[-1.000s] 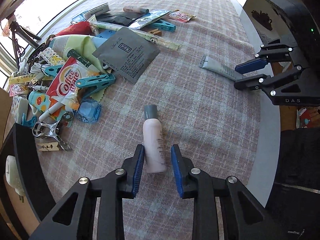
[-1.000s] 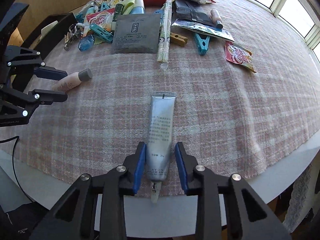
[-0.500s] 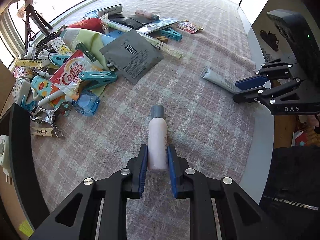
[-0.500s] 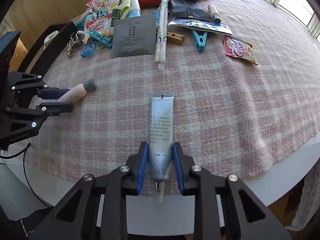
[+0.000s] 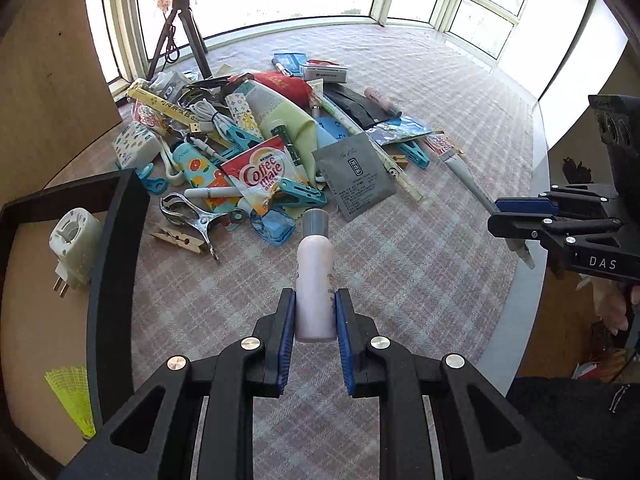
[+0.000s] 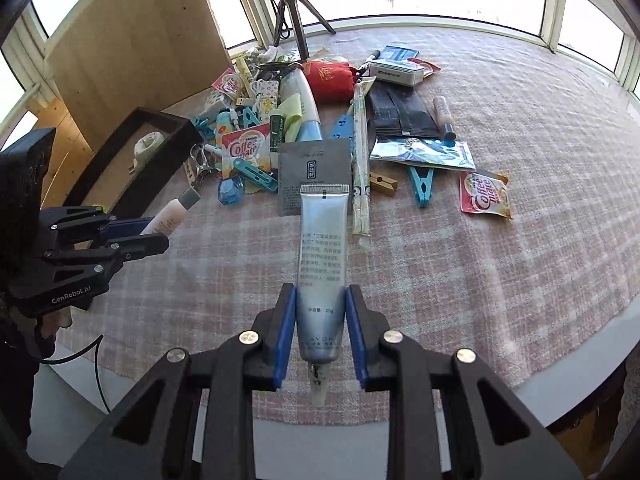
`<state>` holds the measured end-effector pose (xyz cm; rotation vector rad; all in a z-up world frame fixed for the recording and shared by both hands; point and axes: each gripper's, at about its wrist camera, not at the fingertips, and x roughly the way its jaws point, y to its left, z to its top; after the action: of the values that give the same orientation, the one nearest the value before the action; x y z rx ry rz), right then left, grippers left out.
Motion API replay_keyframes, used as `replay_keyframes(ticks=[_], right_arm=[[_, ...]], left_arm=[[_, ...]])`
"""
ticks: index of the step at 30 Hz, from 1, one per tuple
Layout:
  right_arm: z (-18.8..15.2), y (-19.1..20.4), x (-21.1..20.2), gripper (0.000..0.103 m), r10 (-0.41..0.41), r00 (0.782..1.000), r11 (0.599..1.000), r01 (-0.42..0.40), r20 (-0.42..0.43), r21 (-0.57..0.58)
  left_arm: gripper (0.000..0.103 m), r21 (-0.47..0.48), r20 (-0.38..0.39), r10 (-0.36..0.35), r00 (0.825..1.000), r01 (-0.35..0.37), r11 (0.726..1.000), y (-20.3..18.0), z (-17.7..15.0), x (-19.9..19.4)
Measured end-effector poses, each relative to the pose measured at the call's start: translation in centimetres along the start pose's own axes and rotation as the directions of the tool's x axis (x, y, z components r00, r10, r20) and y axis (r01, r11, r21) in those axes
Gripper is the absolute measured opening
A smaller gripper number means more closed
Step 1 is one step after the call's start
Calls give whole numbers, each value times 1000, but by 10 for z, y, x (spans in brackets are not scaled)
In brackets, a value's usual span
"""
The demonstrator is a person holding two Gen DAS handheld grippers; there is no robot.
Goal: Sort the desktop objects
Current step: 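Close left tool on pink bottle while right tool holds silver tube, then lower tube and pink bottle into the black tray and open both tools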
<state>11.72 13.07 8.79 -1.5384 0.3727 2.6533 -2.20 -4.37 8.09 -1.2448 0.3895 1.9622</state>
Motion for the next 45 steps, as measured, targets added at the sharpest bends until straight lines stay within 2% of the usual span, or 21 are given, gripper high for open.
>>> replay_keyframes(ticks=[3, 6, 10, 15, 19, 25, 29, 36, 37, 38, 39, 40, 45], right_arm=[[27, 33, -1, 24, 43, 998, 997, -40, 36, -71], [53, 70, 2, 24, 86, 994, 986, -76, 62, -150], [78, 114, 2, 24, 138, 987, 960, -113, 81, -255], [101, 168, 15, 24, 213, 974, 918, -173, 74, -357], [112, 209, 27, 24, 253, 966, 876, -205, 55, -438], [126, 257, 45, 24, 291, 957, 821, -243, 13, -517], [134, 281, 56, 24, 294, 956, 796, -244, 2, -554], [138, 306, 65, 25, 315, 949, 763, -251, 5, -595], [138, 310, 66, 30, 310, 951, 756, -239, 11, -609], [139, 313, 68, 38, 295, 955, 752, -224, 13, -620], [139, 316, 69, 60, 281, 959, 753, -208, 20, -624], [139, 316, 69, 67, 281, 959, 754, -200, 33, -626], [140, 305, 65, 67, 296, 954, 759, -208, 43, -618]], left_arm=[[18, -94, 54, 60, 997, -55, 994, 18, -2, -19], [19, -193, 97, 141, 985, -120, 974, 45, -14, -48], [18, -337, 125, 271, 954, -216, 916, 88, -39, -89], [19, -488, 115, 383, 917, -283, 826, 134, -77, -126], [18, -557, 99, 435, 895, -313, 769, 157, -101, -145], [19, -618, 87, 480, 873, -330, 714, 176, -115, -159], [19, -640, 90, 497, 863, -332, 693, 184, -118, -164], [19, -654, 75, 513, 855, -346, 672, 190, -114, -162], [25, -657, 70, 515, 854, -349, 668, 191, -112, -161], [35, -660, 64, 517, 853, -352, 663, 192, -111, -160], [57, -665, 61, 523, 850, -356, 657, 192, -110, -160], [67, -670, 58, 530, 846, -361, 648, 192, -109, -159], [65, -664, 71, 527, 847, -354, 659, 186, -102, -155]])
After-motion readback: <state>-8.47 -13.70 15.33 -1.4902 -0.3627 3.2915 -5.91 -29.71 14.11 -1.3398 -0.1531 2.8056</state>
